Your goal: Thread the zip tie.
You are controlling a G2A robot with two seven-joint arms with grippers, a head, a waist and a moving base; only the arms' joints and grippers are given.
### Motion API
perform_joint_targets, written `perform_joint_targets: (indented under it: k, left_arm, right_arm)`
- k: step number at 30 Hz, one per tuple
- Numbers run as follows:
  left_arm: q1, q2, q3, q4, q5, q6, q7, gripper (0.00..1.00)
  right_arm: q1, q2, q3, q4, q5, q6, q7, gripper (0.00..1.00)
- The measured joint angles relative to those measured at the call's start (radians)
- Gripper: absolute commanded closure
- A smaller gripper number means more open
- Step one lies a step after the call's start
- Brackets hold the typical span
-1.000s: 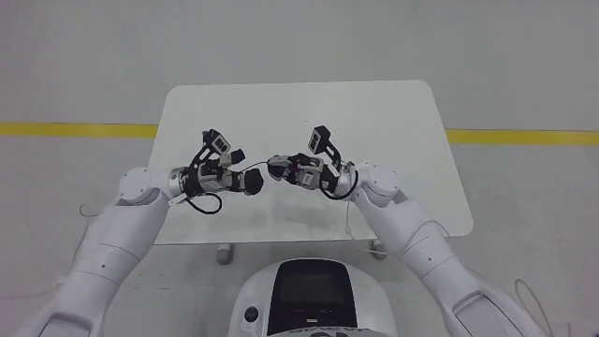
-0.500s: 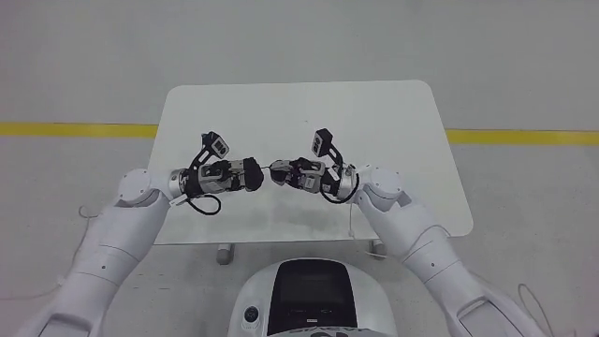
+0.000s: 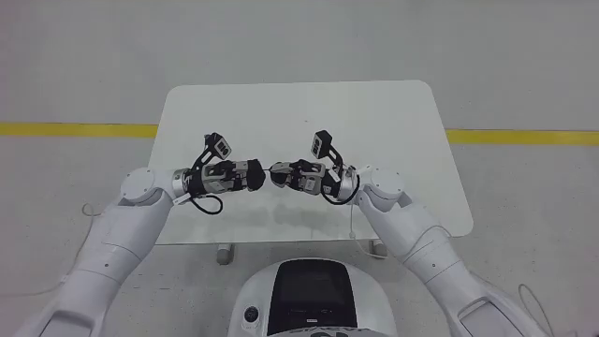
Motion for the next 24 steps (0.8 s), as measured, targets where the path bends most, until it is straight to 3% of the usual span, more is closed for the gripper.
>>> perform_joint_targets:
  k: [10,24]
  left_arm:
    - [-0.013,-0.003,0.010,0.014,0.008,-0.003,0.003,0.84]
    - [-0.021,-0.004,0.014,0.027,0.015,0.000,0.001,0.89]
  right_arm:
    - [0.001,0.002,-0.004,0.001,-0.003,-0.004,-0.003,1.00]
    - [0.006,0.002,-0.017,-0.002,0.009,0.002,0.002,1.00]
